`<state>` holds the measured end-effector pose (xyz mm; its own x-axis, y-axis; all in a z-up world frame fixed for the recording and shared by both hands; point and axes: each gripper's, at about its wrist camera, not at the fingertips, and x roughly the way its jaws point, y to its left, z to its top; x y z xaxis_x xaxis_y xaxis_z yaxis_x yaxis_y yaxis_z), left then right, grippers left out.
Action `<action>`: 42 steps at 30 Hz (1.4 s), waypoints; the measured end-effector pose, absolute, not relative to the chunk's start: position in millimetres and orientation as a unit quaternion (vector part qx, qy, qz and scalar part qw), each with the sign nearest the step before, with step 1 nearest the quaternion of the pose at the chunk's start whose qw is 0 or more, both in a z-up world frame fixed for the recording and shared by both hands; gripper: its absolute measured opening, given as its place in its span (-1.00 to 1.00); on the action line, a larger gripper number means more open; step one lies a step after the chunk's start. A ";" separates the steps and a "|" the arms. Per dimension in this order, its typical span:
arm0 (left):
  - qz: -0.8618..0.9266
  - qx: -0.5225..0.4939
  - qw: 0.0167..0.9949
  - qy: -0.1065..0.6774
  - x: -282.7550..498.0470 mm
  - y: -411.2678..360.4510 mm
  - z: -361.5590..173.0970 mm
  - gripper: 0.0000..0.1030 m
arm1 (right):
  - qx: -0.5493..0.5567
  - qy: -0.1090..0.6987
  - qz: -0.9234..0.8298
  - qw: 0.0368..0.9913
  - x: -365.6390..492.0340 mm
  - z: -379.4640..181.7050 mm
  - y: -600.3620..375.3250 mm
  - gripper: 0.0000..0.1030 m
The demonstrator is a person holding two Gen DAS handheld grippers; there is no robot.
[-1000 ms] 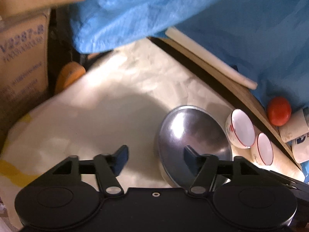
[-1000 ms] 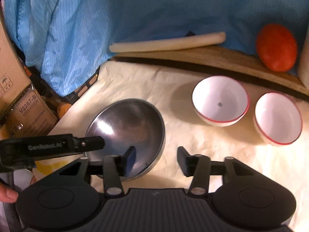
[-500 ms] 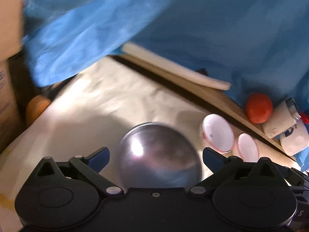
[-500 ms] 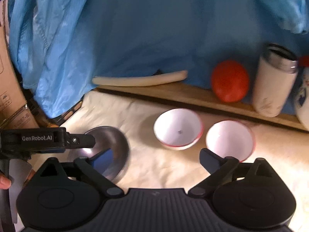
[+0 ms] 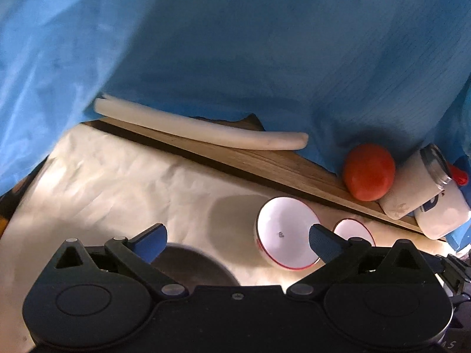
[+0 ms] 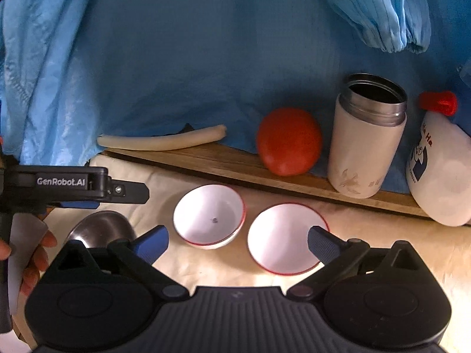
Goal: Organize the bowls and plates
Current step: 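Move both tools toward the white red-rimmed bowl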
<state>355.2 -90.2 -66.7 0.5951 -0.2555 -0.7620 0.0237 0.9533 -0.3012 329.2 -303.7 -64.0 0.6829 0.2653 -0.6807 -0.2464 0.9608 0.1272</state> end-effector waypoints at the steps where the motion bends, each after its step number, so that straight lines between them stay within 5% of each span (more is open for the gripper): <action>1: -0.079 -0.129 0.882 0.446 358.2 -92.2 -68.0 0.98 | 0.012 0.375 0.141 0.916 332.9 -65.3 -305.5 0.99; 21: -0.070 -0.081 0.857 0.504 400.6 -101.0 -104.7 0.98 | -0.002 0.419 0.205 0.884 386.3 -82.8 -315.5 0.89; 31: -0.083 -0.059 0.853 0.511 412.5 -102.2 -108.5 0.95 | -0.043 0.419 0.238 0.875 399.7 -86.2 -294.8 0.50; 42: -0.111 -0.050 0.847 0.517 417.6 -107.6 -109.7 0.58 | -0.066 0.432 0.246 0.865 412.4 -97.2 -281.3 -0.10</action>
<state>417.6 -107.6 -109.7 0.4406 -0.2400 -0.8650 0.1362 0.9703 -0.1998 412.4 -281.3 -97.2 0.5063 0.3696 -0.7791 -0.4829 0.8701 0.0989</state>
